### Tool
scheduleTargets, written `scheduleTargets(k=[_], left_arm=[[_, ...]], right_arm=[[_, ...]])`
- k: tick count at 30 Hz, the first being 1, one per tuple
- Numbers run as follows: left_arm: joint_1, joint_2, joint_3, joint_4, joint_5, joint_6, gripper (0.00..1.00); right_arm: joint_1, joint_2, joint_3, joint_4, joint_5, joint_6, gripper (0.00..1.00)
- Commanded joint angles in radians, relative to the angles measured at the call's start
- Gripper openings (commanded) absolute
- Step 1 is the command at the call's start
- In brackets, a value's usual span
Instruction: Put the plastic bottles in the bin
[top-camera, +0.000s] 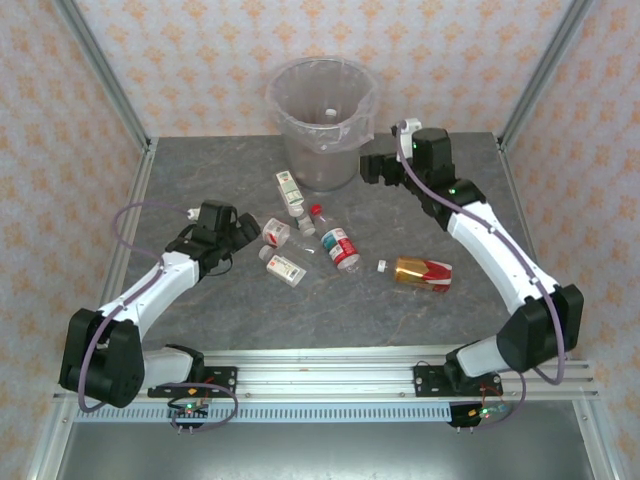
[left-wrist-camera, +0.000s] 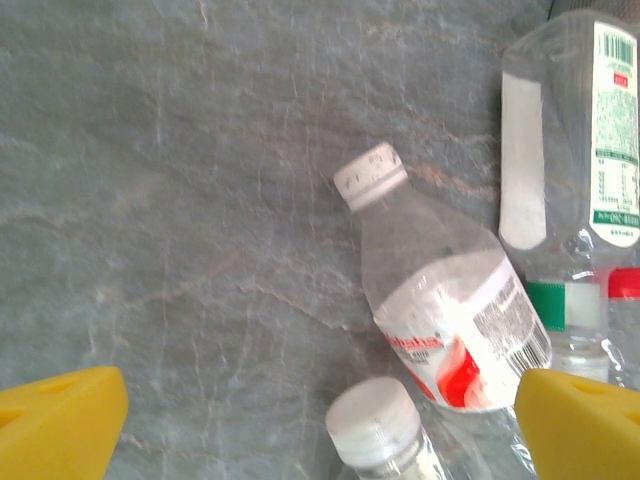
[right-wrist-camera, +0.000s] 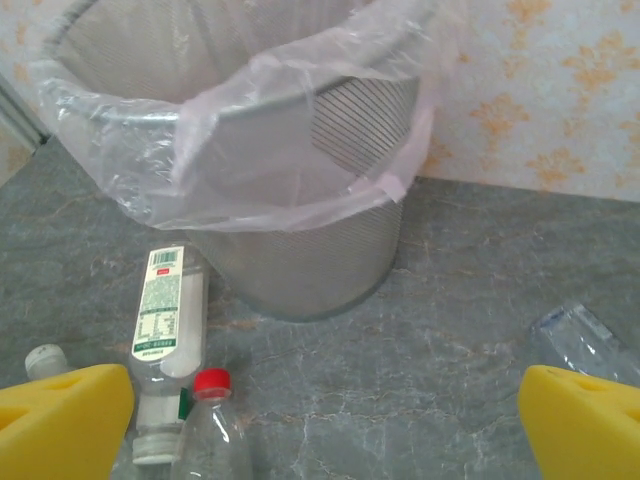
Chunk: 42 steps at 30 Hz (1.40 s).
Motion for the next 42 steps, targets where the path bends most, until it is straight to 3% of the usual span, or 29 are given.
scheduleTargets(k=[1, 9, 17, 25, 29, 42], left_arm=[[-0.061, -0.018, 0.016, -0.081, 0.015, -0.136, 1.0], [-0.22, -0.018, 0.001, -0.213, 0.012, -0.269, 1.0], [-0.364, 0.108, 0.02, -0.144, 0.081, -0.414, 1.0], [-0.482, 0.223, 0.134, -0.192, -0.023, -0.431, 1.0], [-0.499, 0.239, 0.14, -0.181, -0.093, -0.468, 1.0], [-0.515, 0.326, 0.159, -0.151, -0.148, -0.551, 1.0]], right_arm=[[0.005, -0.089, -0.121, 0.178, 0.085, 0.1, 0.99], [0.006, -0.2, -0.327, 0.298, 0.128, 0.177, 0.99], [0.005, -0.237, -0.436, 0.342, 0.175, 0.238, 0.99], [0.006, -0.275, -0.519, 0.371, 0.221, 0.262, 0.99], [0.006, -0.286, -0.563, 0.398, 0.236, 0.277, 0.99], [0.006, -0.243, -0.561, 0.415, 0.208, 0.313, 0.99]])
